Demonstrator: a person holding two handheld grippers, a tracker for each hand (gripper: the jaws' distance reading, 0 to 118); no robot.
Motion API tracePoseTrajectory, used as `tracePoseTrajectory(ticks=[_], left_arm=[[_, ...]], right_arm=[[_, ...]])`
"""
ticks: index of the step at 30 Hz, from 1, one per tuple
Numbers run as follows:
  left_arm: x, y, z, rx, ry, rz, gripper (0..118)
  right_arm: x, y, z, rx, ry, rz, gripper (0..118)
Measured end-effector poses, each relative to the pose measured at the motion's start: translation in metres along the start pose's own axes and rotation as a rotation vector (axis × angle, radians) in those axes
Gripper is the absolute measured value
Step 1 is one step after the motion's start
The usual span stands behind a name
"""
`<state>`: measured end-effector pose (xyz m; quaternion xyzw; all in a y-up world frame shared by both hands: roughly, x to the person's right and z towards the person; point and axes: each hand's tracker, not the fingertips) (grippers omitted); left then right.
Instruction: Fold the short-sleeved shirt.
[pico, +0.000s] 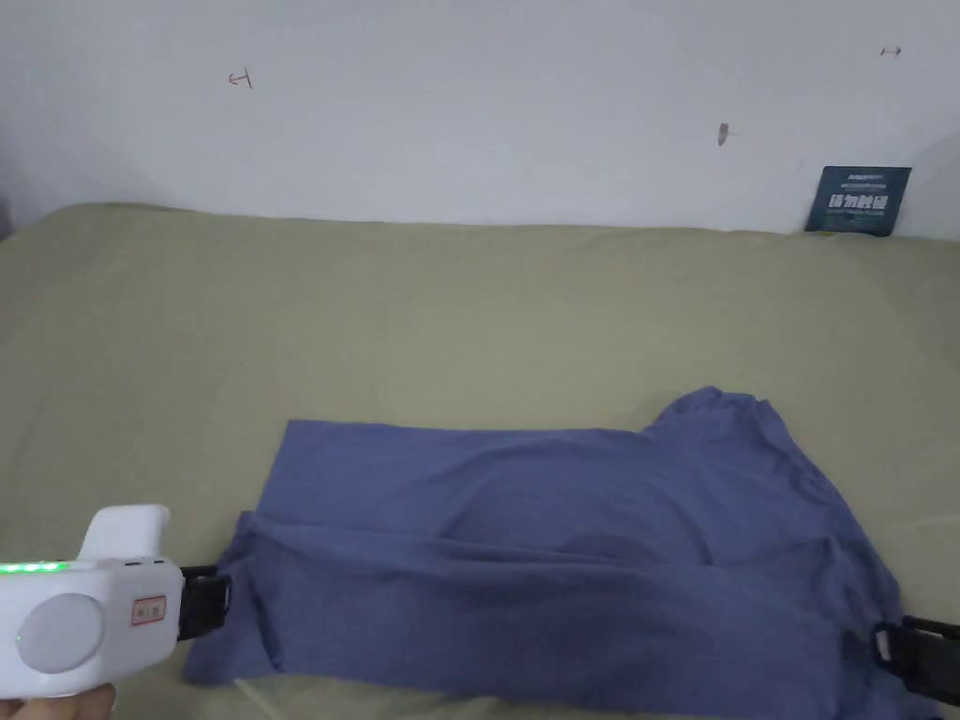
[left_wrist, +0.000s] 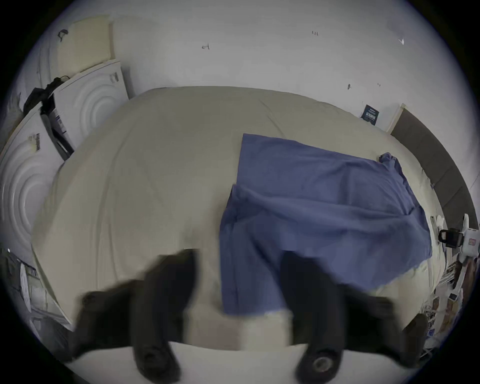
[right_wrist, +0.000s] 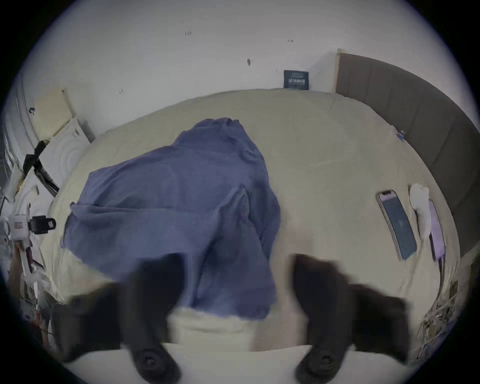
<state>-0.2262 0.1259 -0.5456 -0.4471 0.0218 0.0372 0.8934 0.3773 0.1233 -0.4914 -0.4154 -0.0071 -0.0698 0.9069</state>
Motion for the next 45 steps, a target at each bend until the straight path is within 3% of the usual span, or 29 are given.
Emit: tracePoseTrajectory(ticks=[1, 2, 7, 8, 9, 10, 11, 12, 16, 17, 18, 19, 20, 21, 22, 23, 24, 25, 26, 27, 29, 31, 32, 33, 34, 35, 37, 45], left_arm=[[0.0, -0.006, 0.003, -0.008, 0.002, 0.011, 6], [-0.011, -0.012, -0.003, -0.015, 0.005, 0.02, 0], [-0.013, -0.026, 0.002, -0.042, -0.035, 0.055, 0], [-0.013, -0.025, 0.002, -0.035, -0.039, 0.055, 8], [-0.012, -0.024, 0.001, -0.034, -0.041, 0.056, 43], [-0.012, -0.021, -0.003, -0.039, -0.037, 0.069, 105], [-0.012, -0.021, -0.011, -0.077, -0.051, 0.079, 118], [-0.013, -0.021, -0.012, -0.027, -0.074, 0.099, 113], [-0.006, -0.017, -0.042, -0.099, -0.026, 0.084, 111], [-0.003, -0.017, -0.05, -0.112, 0.006, 0.055, 105], [0.004, -0.019, -0.055, -0.125, 0.026, 0.028, 87], [0.006, -0.02, -0.058, -0.125, 0.042, 0.008, 40], [0.008, -0.02, -0.058, -0.114, 0.061, -0.019, 15], [0.009, -0.021, -0.058, -0.11, 0.048, -0.006, 7], [0.01, -0.021, -0.051, -0.081, 0.013, 0.008, 7], [0.012, -0.019, -0.049, -0.093, 0.006, 0.001, 7], [0.014, -0.018, -0.05, -0.098, 0.014, -0.025, 7], [0.015, -0.017, -0.051, -0.094, 0.028, -0.047, 7], [0.02, -0.016, -0.046, -0.101, 0.03, -0.049, 7], [0.021, -0.016, -0.046, -0.101, 0.03, -0.045, 7], [0.021, -0.016, -0.045, -0.105, 0.024, -0.027, 7], [0.012, -0.014, -0.05, -0.106, 0.016, -0.006, 7], [0.011, -0.014, -0.05, -0.107, 0.013, -0.003, 7], [0.011, -0.014, -0.05, -0.109, 0.016, -0.005, 7], [0.014, -0.015, -0.048, -0.11, 0.015, -0.006, 7], [0.015, -0.015, -0.045, -0.112, 0.015, -0.009, 7], [0.016, -0.015, -0.04, -0.11, 0.013, -0.013, 7], [0.003, -0.022, 0.001, -0.082, 0.0, -0.012, 7]], right_arm=[[-0.002, -0.008, 0.004, 0.013, -0.01, -0.007, 24], [-0.003, -0.017, 0.006, 0.016, -0.016, -0.005, 2], [-0.001, -0.035, 0.015, -0.002, -0.004, -0.013, 2], [-0.001, -0.036, 0.015, -0.008, 0.0, -0.005, 2], [-0.001, -0.038, 0.014, -0.012, 0.001, 0.0, 2], [-0.002, -0.039, 0.013, -0.013, -0.002, 0.003, 2], [-0.001, -0.037, 0.015, -0.013, 0.001, 0.002, 2], [-0.001, -0.036, 0.014, -0.018, 0.009, -0.001, 2], [0.0, -0.033, 0.007, -0.027, 0.008, -0.004, 2], [0.0, -0.032, 0.004, -0.033, 0.007, -0.005, 2], [0.0, -0.032, 0.001, -0.039, 0.003, -0.007, 2], [0.008, -0.031, -0.005, -0.041, 0.004, -0.008, 2], [0.01, -0.03, -0.007, -0.046, 0.005, -0.006, 2], [0.011, -0.03, -0.009, -0.048, 0.003, -0.003, 5], [0.011, -0.029, -0.009, -0.046, -0.004, 0.001, 25], [0.012, -0.028, -0.006, -0.044, 0.002, 0.0, 59], [0.013, -0.026, -0.007, -0.047, 0.009, -0.003, 82], [0.013, -0.023, -0.012, -0.06, 0.019, -0.017, 91], [0.014, -0.021, -0.016, -0.065, 0.027, -0.032, 91], [0.013, -0.02, -0.018, -0.068, 0.066, -0.052, 107], [0.014, -0.014, -0.03, -0.095, 0.08, -0.056, 110], [0.012, -0.015, -0.044, -0.14, 0.022, -0.03, 108], [0.013, -0.015, -0.051, -0.15, 0.013, -0.013, 105], [0.015, -0.014, -0.053, -0.16, 0.015, 0.0, 86], [0.017, -0.014, -0.054, -0.167, -0.003, 0.012, 25], [0.02, -0.021, -0.049, -0.147, 0.0, 0.0, 8], [0.027, -0.021, -0.039, -0.147, 0.038, -0.034, 8], [0.017, -0.029, 0.016, -0.069, 0.033, 0.028, 8]])
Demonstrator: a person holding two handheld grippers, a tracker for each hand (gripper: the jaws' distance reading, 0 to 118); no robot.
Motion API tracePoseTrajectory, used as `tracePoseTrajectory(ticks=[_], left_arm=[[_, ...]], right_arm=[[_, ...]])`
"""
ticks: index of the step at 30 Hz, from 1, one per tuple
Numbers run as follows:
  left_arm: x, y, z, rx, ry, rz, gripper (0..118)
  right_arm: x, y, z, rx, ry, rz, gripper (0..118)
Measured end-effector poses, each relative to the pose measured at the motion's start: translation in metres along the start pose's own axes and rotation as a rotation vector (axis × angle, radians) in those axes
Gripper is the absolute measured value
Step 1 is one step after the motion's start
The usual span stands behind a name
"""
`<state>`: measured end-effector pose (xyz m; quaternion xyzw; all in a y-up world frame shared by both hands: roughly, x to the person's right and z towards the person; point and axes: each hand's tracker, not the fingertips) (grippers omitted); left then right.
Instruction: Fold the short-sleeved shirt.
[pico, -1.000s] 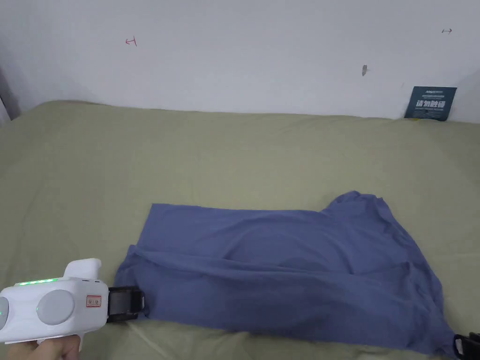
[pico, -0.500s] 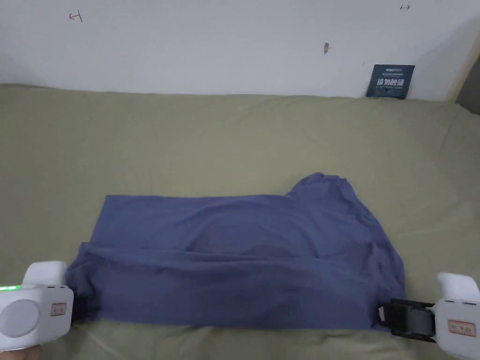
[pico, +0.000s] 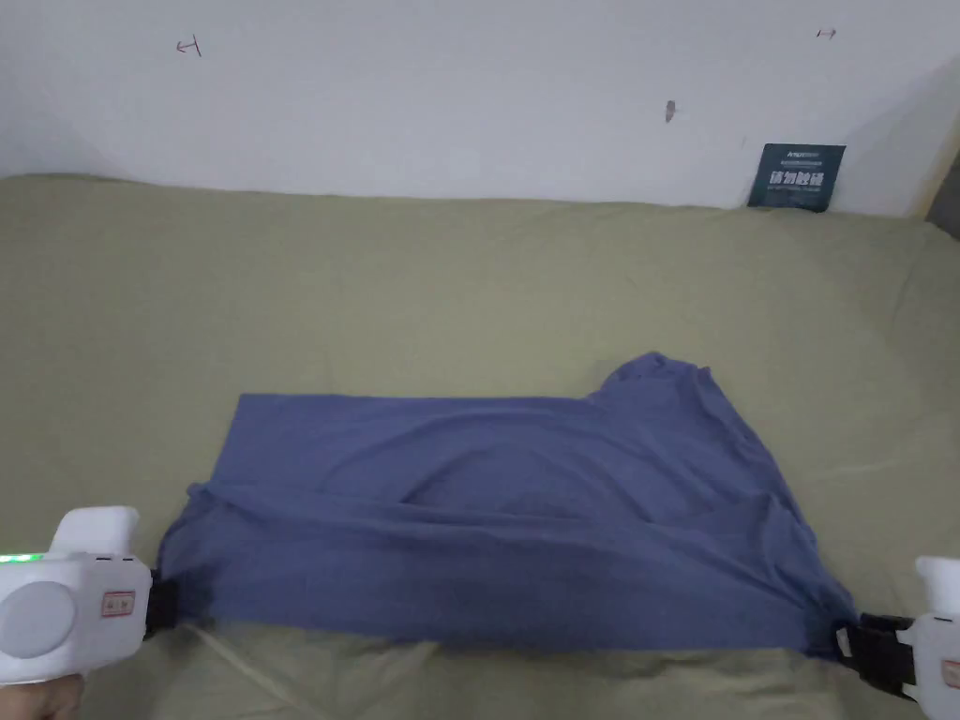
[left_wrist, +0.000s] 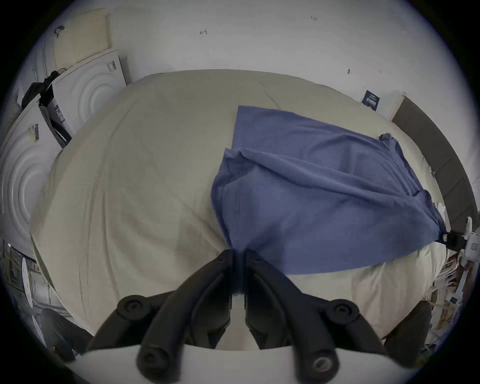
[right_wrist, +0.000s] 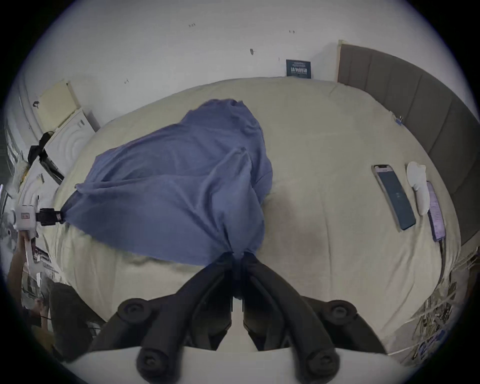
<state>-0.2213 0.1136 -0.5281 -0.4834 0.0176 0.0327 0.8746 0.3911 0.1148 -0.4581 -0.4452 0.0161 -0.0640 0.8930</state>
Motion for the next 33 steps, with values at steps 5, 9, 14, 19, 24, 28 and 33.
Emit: tracePoseTrajectory(ticks=[5, 9, 14, 19, 24, 28, 33], left_arm=[[-0.014, -0.03, 0.034, 0.007, 0.011, -0.025, 7], [-0.025, -0.067, 0.054, -0.028, -0.004, -0.028, 7], [-0.038, -0.086, 0.061, -0.04, -0.017, -0.012, 7], [-0.039, -0.081, 0.054, -0.037, -0.035, 0.064, 81], [-0.028, -0.047, 0.062, 0.06, -0.04, 0.04, 118], [-0.005, -0.016, 0.05, 0.13, -0.039, 0.026, 96], [0.007, 0.043, 0.001, 0.172, -0.011, 0.0, 0]], right_arm=[[0.003, -0.027, 0.034, 0.002, 0.006, 0.002, 8], [-0.001, -0.061, 0.061, -0.017, 0.032, -0.019, 8], [-0.007, -0.086, 0.068, -0.031, 0.038, -0.022, 8], [-0.013, -0.085, 0.058, -0.054, -0.022, -0.033, 95], [-0.018, -0.049, 0.068, 0.039, -0.02, -0.06, 95], [-0.029, -0.012, 0.057, 0.134, -0.017, -0.063, 81], [-0.038, 0.025, 0.021, 0.155, -0.034, -0.053, 2]])
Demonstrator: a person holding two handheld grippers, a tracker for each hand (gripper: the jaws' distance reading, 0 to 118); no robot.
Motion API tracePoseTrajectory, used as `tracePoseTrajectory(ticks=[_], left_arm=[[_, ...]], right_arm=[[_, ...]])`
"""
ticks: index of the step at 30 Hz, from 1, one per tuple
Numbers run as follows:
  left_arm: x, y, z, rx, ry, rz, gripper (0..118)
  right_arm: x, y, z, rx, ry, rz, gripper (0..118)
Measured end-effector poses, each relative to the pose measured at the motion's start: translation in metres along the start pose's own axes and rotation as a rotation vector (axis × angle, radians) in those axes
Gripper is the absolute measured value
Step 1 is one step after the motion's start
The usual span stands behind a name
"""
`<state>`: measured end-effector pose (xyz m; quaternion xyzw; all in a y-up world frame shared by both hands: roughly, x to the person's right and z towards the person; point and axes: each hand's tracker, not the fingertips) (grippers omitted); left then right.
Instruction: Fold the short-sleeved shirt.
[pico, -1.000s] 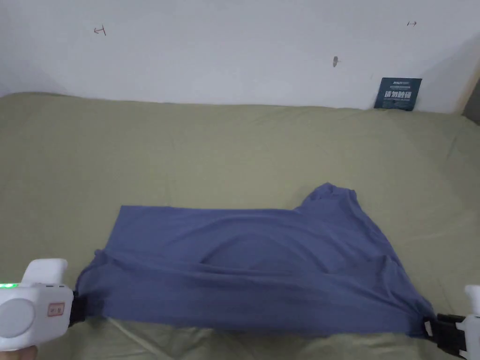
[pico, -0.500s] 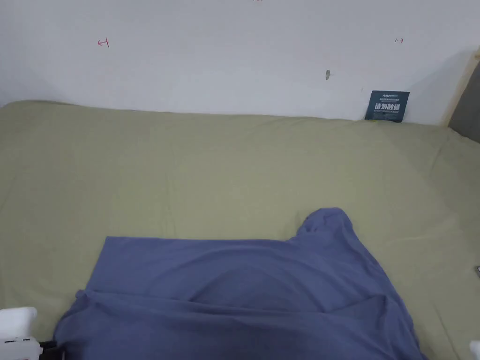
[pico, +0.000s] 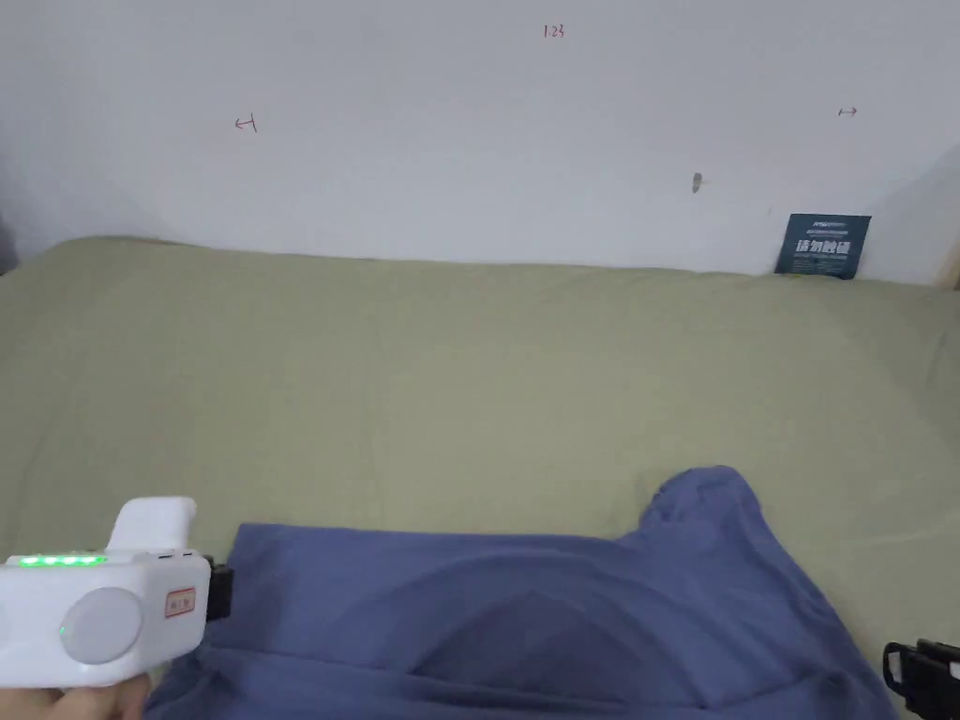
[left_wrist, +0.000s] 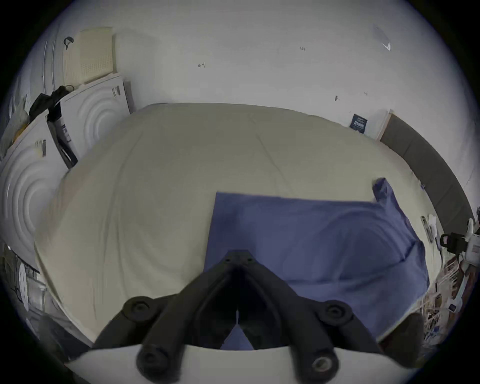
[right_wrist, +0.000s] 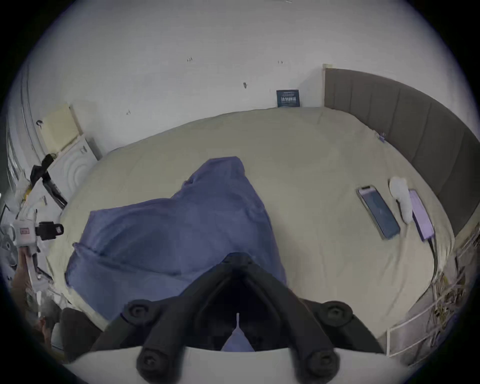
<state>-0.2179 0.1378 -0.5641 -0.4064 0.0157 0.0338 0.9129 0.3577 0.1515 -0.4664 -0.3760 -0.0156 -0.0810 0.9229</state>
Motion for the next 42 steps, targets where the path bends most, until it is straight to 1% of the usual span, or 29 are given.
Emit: tracePoseTrajectory(ticks=[4, 9, 10, 11, 12, 13, 17, 18, 19, 20, 21, 22, 23, 24, 26, 27, 28, 31, 32, 33, 34, 35, 36, 37, 38, 39, 40, 41, 42], left_arm=[[0.004, 0.027, -0.053, -0.066, 0.015, 0.006, 0], [-0.002, 0.045, -0.115, -0.117, 0.091, 0.004, 1], [-0.004, 0.046, -0.122, -0.12, 0.102, 0.0, 34], [-0.006, 0.047, -0.131, -0.15, 0.107, 0.004, 78], [-0.004, 0.047, -0.138, -0.164, 0.099, 0.011, 115], [-0.004, 0.048, -0.135, -0.14, 0.094, 0.011, 115], [0.0, 0.045, -0.155, -0.189, 0.115, -0.011, 113], [0.0, 0.043, -0.155, -0.193, 0.121, -0.017, 109], [-0.001, 0.043, -0.153, -0.191, 0.107, -0.014, 94], [0.003, 0.044, -0.148, -0.194, 0.05, 0.017, 84], [0.007, 0.045, -0.142, -0.186, 0.092, -0.001, 70], [0.009, 0.048, -0.138, -0.183, 0.094, -0.027, 36], [0.009, 0.05, -0.136, -0.177, 0.042, -0.025, 4], [0.021, 0.049, -0.122, -0.177, 0.055, -0.021, 1], [0.031, 0.046, -0.119, -0.19, 0.063, -0.066, 1], [0.034, 0.045, -0.118, -0.192, 0.07, -0.068, 1], [0.023, 0.049, -0.129, -0.192, 0.068, -0.062, 1], [0.015, 0.056, -0.132, -0.188, 0.058, -0.014, 1], [0.015, 0.051, -0.132, -0.188, 0.055, -0.013, 1], [0.014, 0.052, -0.132, -0.189, 0.053, -0.011, 1], [0.013, 0.053, -0.132, -0.189, 0.052, -0.011, 1], [0.013, 0.055, -0.131, -0.185, 0.058, -0.016, 1], [0.016, 0.052, -0.13, -0.188, 0.06, -0.019, 1], [0.016, 0.052, -0.129, -0.187, 0.061, -0.032, 1], [0.015, 0.053, -0.128, -0.187, 0.06, -0.041, 1], [0.012, 0.054, -0.125, -0.191, 0.053, -0.037, 1], [0.013, 0.052, -0.122, -0.192, 0.047, -0.035, 1], [0.011, 0.051, -0.117, -0.19, 0.04, -0.029, 1], [0.009, 0.051, -0.112, -0.188, 0.038, -0.022, 1]], right_arm=[[0.0, 0.016, -0.035, -0.027, 0.006, 0.001, 2], [0.005, 0.025, -0.073, -0.071, 0.004, 0.014, 2], [0.005, 0.025, -0.079, -0.076, 0.004, 0.022, 2], [0.005, 0.025, -0.084, -0.083, 0.002, 0.03, 2], [0.006, 0.026, -0.089, -0.097, -0.001, 0.038, 2], [0.009, 0.026, -0.094, -0.097, -0.001, 0.04, 2], [0.015, 0.03, -0.105, -0.106, -0.004, 0.045, 2], [0.017, 0.033, -0.108, -0.108, -0.012, 0.048, 2], [0.018, 0.036, -0.111, -0.11, -0.015, 0.051, 2], [0.019, 0.04, -0.114, -0.111, -0.019, 0.059, 2], [0.019, 0.044, -0.115, -0.111, -0.026, 0.069, 2], [0.019, 0.05, -0.118, -0.117, -0.028, 0.079, 2], [0.019, 0.056, -0.122, -0.119, -0.031, 0.089, 3], [0.019, 0.062, -0.127, -0.12, -0.037, 0.1, 9], [0.019, 0.074, -0.137, -0.117, -0.043, 0.107, 76], [0.02, 0.082, -0.148, -0.145, -0.017, 0.101, 97], [0.019, 0.087, -0.157, -0.188, -0.01, 0.097, 104], [0.016, 0.097, -0.194, -0.267, 0.0, 0.108, 104], [0.015, 0.099, -0.21, -0.329, -0.059, 0.126, 103], [0.016, 0.096, -0.222, -0.354, -0.115, 0.143, 102], [0.019, 0.094, -0.228, -0.375, -0.147, 0.156, 102], [0.024, 0.093, -0.233, -0.38, -0.155, 0.14, 100], [0.029, 0.093, -0.228, -0.372, -0.078, 0.077, 93], [0.028, 0.094, -0.217, -0.354, -0.097, 0.091, 88], [0.027, 0.095, -0.208, -0.337, -0.093, 0.097, 88], [0.028, 0.098, -0.2, -0.318, -0.073, 0.103, 66], [0.03, 0.099, -0.193, -0.303, -0.029, 0.077, 20], [0.029, 0.098, -0.167, -0.262, -0.021, 0.044, 1], [0.024, 0.1, -0.154, -0.254, -0.008, 0.028, 1]])
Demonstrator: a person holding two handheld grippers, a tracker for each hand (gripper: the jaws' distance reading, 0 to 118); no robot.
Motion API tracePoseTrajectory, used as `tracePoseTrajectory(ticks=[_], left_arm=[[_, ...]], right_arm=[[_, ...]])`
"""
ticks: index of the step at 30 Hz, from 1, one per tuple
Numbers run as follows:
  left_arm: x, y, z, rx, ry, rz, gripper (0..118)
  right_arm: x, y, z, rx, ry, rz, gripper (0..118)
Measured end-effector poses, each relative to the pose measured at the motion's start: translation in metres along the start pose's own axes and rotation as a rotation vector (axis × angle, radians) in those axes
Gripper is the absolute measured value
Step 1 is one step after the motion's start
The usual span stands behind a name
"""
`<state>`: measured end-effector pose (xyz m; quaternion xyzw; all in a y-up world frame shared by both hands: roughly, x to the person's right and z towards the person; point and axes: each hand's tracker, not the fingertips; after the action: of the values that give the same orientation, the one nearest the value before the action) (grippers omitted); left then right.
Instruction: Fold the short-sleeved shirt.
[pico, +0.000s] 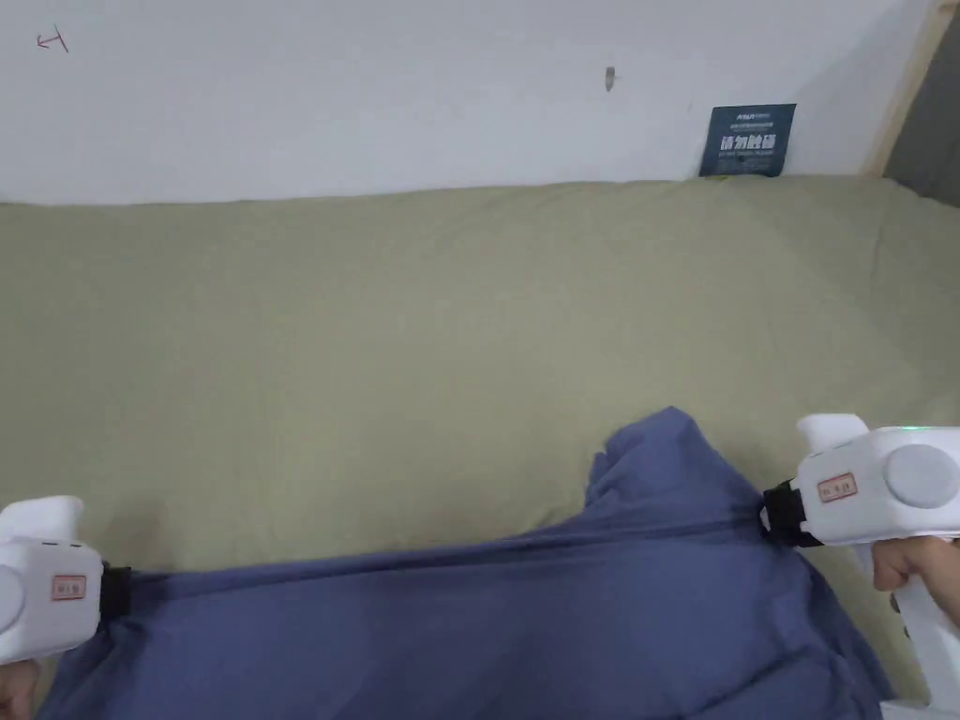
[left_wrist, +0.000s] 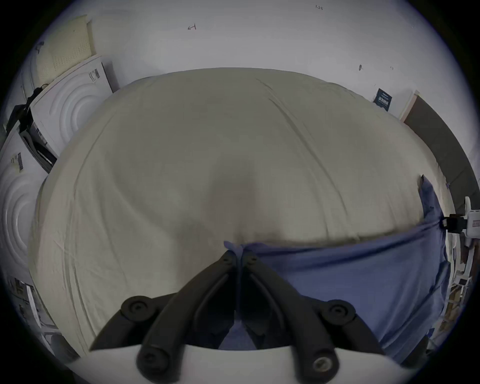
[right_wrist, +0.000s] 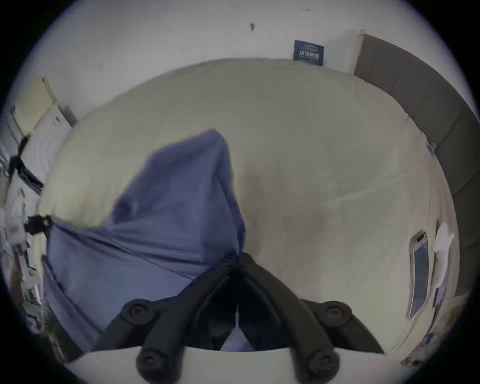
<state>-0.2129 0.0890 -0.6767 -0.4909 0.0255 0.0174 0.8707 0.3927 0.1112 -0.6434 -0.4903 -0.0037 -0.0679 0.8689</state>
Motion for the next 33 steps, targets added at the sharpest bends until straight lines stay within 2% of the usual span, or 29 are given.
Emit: tracePoseTrajectory(ticks=[5, 9, 17, 24, 28, 31, 32, 33], left_arm=[[-0.013, -0.014, 0.051, 0.042, -0.034, 0.012, 1], [-0.025, -0.035, 0.105, 0.117, -0.077, 0.025, 1], [-0.05, -0.121, 0.171, 0.155, -0.131, 0.006, 1], [-0.059, -0.198, 0.174, 0.179, -0.164, 0.003, 1], [-0.058, -0.22, 0.166, 0.183, -0.147, -0.004, 1], [-0.065, -0.227, 0.152, 0.162, -0.138, -0.021, 1], [-0.065, -0.228, 0.149, 0.153, -0.137, -0.017, 2], [-0.065, -0.229, 0.147, 0.154, -0.135, -0.015, 13]], right_arm=[[-0.011, -0.013, 0.059, 0.082, 0.041, 0.075, 1], [-0.011, -0.039, 0.106, 0.149, 0.056, 0.094, 1], [-0.008, -0.139, 0.177, 0.214, 0.084, 0.128, 1], [0.006, -0.222, 0.171, 0.171, 0.099, 0.067, 1], [0.017, -0.243, 0.153, 0.138, 0.109, 0.032, 1], [0.017, -0.251, 0.143, 0.121, 0.098, 0.036, 1], [0.018, -0.252, 0.14, 0.118, 0.098, 0.037, 2], [0.018, -0.251, 0.139, 0.105, 0.096, 0.034, 10]])
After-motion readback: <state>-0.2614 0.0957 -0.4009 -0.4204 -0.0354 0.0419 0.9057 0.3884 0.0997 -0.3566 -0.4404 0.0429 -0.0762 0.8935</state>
